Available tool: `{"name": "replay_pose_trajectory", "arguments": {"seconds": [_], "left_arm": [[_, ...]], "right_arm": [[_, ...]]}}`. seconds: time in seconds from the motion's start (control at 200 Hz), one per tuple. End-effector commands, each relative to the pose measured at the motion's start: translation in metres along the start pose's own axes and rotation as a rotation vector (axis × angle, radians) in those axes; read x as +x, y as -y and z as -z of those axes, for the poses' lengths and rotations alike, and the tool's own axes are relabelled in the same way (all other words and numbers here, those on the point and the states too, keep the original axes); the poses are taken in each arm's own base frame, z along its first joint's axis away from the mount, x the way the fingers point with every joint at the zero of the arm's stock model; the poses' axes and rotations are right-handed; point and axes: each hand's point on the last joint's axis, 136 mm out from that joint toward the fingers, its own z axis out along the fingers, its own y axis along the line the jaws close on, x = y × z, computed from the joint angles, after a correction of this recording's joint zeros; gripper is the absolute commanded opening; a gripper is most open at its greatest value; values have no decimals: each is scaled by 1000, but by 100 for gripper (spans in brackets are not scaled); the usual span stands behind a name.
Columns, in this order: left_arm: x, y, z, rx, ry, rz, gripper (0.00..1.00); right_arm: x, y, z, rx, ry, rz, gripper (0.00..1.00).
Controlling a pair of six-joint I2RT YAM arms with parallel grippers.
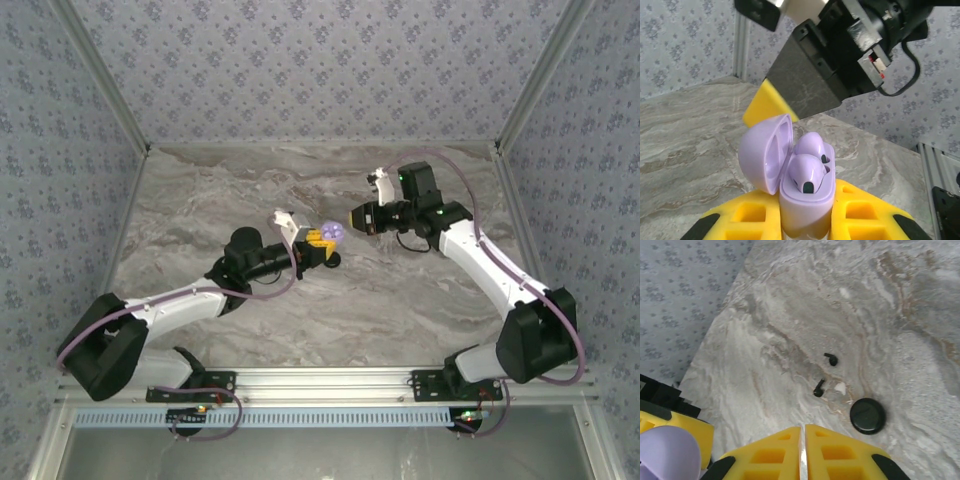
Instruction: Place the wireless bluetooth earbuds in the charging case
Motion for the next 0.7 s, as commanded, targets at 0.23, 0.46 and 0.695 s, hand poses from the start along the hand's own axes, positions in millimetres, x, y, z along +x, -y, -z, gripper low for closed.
{"name": "replay_pose_trajectory", "arguments": {"seconds": [0.23,0.46,0.695], "left_arm": [[-20,17,-6,96,62,-22,14],[-15,10,-9,68,50,-2,14],[-11,2,-11,36,44,15,14]], "right_arm": [[2,-29,-1,-179,-19,19,11],[-1,-45,5,-252,0,45,11],[6,-55,10,-291,-18,74,11]]}}
